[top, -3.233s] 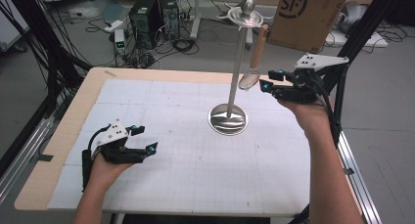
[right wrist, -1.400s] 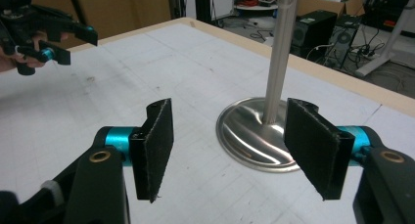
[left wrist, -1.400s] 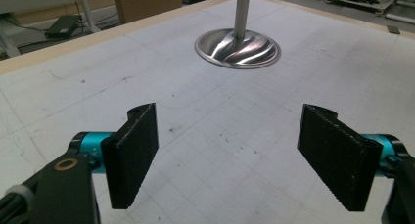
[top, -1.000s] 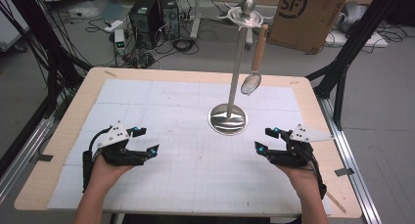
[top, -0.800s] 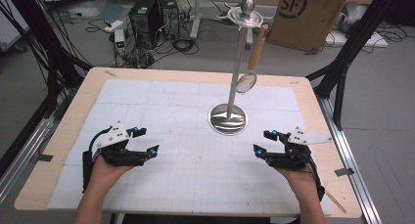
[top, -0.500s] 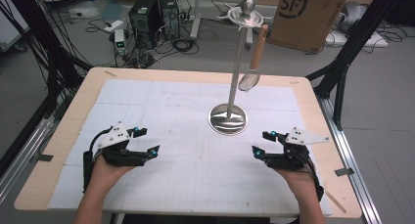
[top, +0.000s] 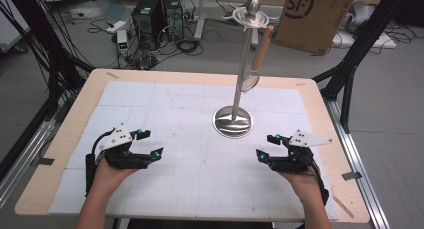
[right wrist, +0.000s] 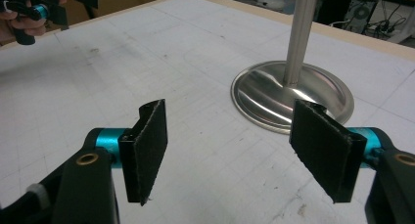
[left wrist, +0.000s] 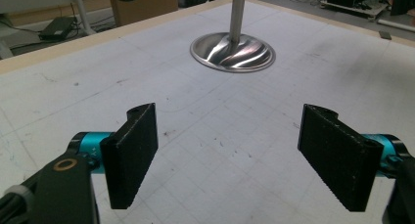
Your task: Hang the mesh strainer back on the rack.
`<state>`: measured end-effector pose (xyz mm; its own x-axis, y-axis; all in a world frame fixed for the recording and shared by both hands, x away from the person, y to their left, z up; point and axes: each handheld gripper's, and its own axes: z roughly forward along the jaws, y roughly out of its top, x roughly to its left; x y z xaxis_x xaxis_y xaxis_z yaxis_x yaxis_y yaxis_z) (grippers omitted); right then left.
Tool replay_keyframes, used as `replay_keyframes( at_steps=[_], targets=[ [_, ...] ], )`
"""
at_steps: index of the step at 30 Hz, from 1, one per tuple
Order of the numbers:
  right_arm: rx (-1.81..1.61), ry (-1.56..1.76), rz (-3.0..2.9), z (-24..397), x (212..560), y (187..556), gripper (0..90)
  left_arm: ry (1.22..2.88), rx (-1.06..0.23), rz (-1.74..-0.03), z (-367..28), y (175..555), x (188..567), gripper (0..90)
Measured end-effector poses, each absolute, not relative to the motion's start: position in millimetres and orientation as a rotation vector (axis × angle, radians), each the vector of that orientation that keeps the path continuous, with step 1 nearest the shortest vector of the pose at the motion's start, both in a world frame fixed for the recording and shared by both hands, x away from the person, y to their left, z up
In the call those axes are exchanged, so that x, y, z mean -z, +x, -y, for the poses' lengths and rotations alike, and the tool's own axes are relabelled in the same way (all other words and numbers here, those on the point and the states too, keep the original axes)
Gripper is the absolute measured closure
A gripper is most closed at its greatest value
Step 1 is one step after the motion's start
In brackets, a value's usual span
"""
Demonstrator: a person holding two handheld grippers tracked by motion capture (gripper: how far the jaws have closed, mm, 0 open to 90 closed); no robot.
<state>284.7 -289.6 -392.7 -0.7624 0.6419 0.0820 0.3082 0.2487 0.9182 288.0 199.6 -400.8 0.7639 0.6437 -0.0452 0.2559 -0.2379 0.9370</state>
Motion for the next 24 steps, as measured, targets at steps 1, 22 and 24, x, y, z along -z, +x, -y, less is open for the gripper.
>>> replay_keyframes(
  at_steps=[1, 22, 24],
  targets=[
    [-1.519, 0.879, -2.215, 289.3, 392.9, 284.9, 29.6, 1.82, -0.424, -0.697, -199.2, 288.0, 400.9, 23.3],
    [-1.493, 0.879, -2.241, 285.6, 396.4, 287.4, 28.6, 1.823, -0.425, -0.698, -199.3, 287.0, 402.2, 23.3],
    [-1.492, 0.882, -2.242, 285.4, 396.9, 287.6, 28.6, 1.823, -0.424, -0.701, -198.9, 286.8, 402.4, 23.3]
  ],
)
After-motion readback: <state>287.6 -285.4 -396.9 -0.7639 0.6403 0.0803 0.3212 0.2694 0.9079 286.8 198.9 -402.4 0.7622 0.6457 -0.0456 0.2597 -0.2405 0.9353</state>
